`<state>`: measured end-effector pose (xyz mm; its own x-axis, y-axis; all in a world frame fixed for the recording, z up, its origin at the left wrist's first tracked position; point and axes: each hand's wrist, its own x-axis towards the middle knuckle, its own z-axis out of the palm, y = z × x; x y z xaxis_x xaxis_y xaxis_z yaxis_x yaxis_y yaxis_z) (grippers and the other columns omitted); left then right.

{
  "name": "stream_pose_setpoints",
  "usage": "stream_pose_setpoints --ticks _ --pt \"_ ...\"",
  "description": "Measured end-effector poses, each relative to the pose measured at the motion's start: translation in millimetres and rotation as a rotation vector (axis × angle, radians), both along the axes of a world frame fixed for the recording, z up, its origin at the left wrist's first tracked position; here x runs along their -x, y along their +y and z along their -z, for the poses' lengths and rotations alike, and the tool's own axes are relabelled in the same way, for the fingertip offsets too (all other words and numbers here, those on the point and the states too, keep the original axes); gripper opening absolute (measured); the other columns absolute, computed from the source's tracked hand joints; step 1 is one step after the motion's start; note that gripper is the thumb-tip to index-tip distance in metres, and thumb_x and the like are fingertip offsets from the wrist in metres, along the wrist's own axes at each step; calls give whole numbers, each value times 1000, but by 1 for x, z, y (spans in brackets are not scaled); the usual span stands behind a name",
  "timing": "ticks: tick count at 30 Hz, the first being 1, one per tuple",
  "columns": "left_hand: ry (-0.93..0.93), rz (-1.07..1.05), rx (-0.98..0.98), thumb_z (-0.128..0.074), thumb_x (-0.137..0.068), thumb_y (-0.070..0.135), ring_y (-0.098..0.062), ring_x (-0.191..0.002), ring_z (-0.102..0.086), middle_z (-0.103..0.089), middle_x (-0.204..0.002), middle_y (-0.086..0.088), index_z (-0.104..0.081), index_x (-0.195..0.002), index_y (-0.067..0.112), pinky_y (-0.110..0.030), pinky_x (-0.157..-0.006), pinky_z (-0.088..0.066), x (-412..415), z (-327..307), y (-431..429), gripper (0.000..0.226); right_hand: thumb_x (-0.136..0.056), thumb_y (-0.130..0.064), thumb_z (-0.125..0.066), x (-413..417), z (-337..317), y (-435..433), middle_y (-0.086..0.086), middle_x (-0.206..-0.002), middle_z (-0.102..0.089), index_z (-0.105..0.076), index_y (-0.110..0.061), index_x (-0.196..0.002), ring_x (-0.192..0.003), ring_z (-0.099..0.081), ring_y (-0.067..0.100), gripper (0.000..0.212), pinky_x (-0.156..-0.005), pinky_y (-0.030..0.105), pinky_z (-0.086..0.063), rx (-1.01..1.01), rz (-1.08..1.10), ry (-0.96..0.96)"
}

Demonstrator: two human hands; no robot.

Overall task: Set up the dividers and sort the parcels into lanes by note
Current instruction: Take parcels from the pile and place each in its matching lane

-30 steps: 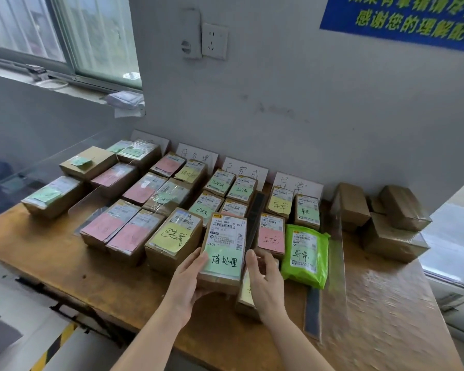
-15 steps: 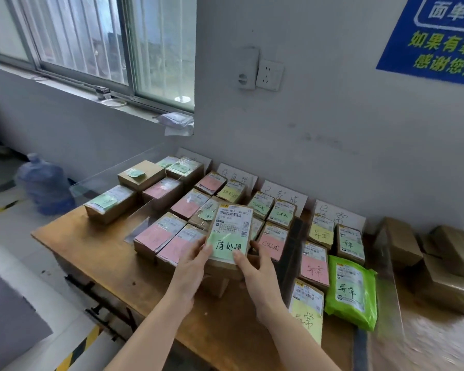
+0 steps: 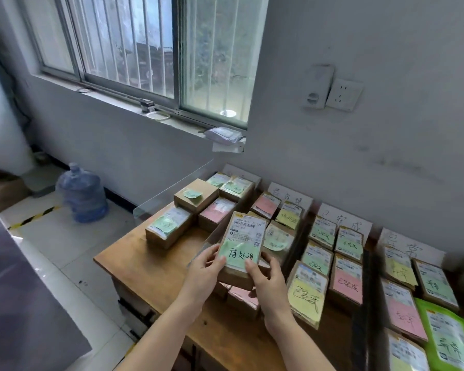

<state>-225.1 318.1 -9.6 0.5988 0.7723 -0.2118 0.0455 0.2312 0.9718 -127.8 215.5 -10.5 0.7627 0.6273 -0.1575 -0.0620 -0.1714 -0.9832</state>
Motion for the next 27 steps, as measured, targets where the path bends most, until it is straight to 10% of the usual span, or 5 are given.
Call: stream_pose_setpoints --ticks 19,27 --pt "169 71 -102 -56 -98 21 -15 -98 -70 -70 -112 2 -58 -131 20 -40 -84 -59 -101 15 92 33 -94 -33 -63 -84 16 83 -1 -105 -68 -50 -29 -119 -92 -69 15 28 -68 26 -55 42 112 70" --pt "307 194 -319 -53 -99 22 -12 -104 -66 -65 -122 0 -46 -143 21 -31 -81 -59 -177 6 129 45 -91 -37 -66 -152 25 122 -2 -116 -66 -57 -25 -125 -103 -65 18 37 -90 45 -56 118 264 65"
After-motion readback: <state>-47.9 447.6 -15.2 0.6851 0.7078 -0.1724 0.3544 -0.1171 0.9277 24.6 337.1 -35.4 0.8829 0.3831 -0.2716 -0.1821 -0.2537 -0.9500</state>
